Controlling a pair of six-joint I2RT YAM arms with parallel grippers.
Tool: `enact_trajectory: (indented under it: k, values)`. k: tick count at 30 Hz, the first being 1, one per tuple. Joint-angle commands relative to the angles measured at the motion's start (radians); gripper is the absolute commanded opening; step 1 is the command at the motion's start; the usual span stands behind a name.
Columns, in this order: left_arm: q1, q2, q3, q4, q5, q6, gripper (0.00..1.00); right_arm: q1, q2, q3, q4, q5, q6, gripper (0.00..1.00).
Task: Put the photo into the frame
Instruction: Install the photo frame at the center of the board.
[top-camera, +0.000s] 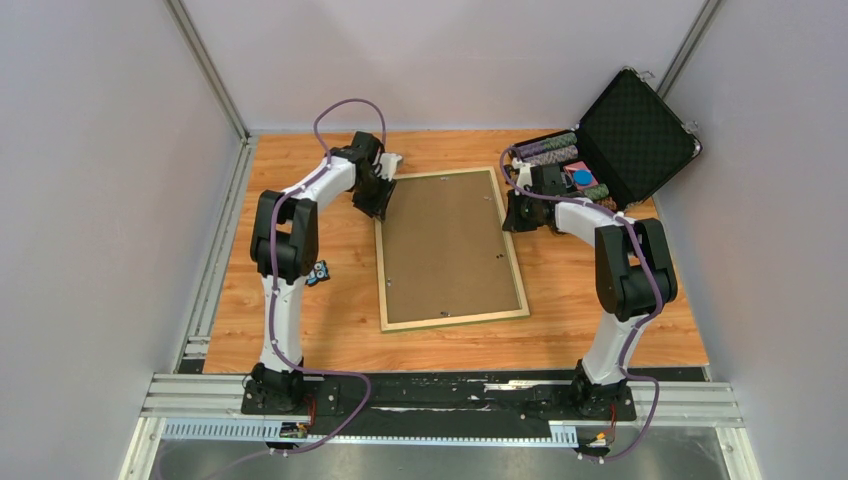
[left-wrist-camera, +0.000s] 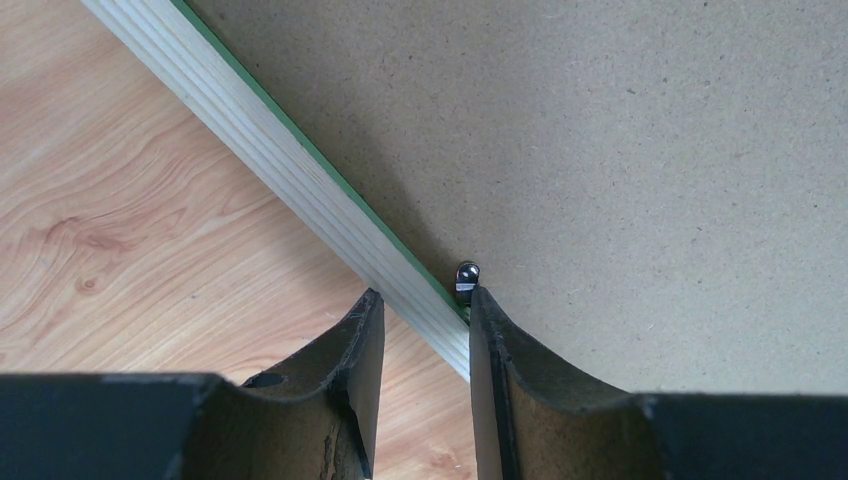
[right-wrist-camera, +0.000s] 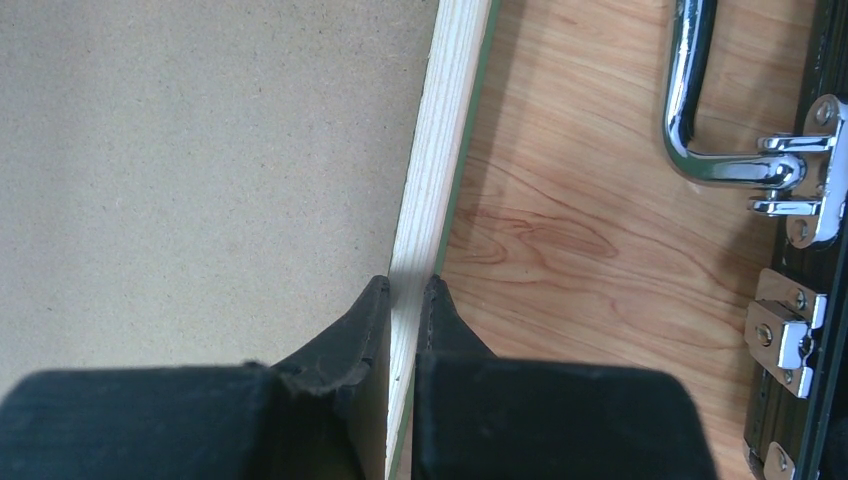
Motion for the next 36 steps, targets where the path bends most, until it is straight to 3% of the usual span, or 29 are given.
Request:
enact_trajectory:
  k: [1, 3, 8, 11, 17, 25, 30, 36]
  values:
    - [-0.016, -0.007, -0.035, 0.026, -0.079, 0.128, 0.16, 0.007, -0.004, 0.012, -0.058, 0.005, -0.059, 0.00]
    - [-0.022, -0.019, -0.053, 0.055, -0.094, 0.142, 0.20, 0.008, -0.002, 0.012, -0.058, 0.005, -0.060, 0.00]
    - [-0.033, -0.035, -0.076, 0.099, -0.106, 0.148, 0.47, 0.007, 0.004, 0.016, -0.061, 0.003, -0.060, 0.00]
    - [-0.043, -0.041, -0.091, 0.129, -0.119, 0.156, 0.51, 0.007, 0.007, 0.017, -0.062, 0.003, -0.061, 0.00]
    - [-0.060, -0.044, -0.120, 0.170, -0.154, 0.184, 0.44, 0.008, 0.011, 0.016, -0.064, 0.000, -0.060, 0.00]
    - [-0.065, -0.060, -0.148, 0.187, -0.167, 0.235, 0.25, 0.007, 0.021, 0.022, -0.068, 0.000, -0.063, 0.00]
    - [-0.067, -0.074, -0.167, 0.194, -0.159, 0.266, 0.24, 0.007, 0.021, 0.022, -0.069, 0.003, -0.066, 0.00]
    - [-0.066, -0.110, -0.167, 0.195, -0.145, 0.235, 0.63, 0.008, 0.015, 0.022, -0.070, 0.002, -0.064, 0.00]
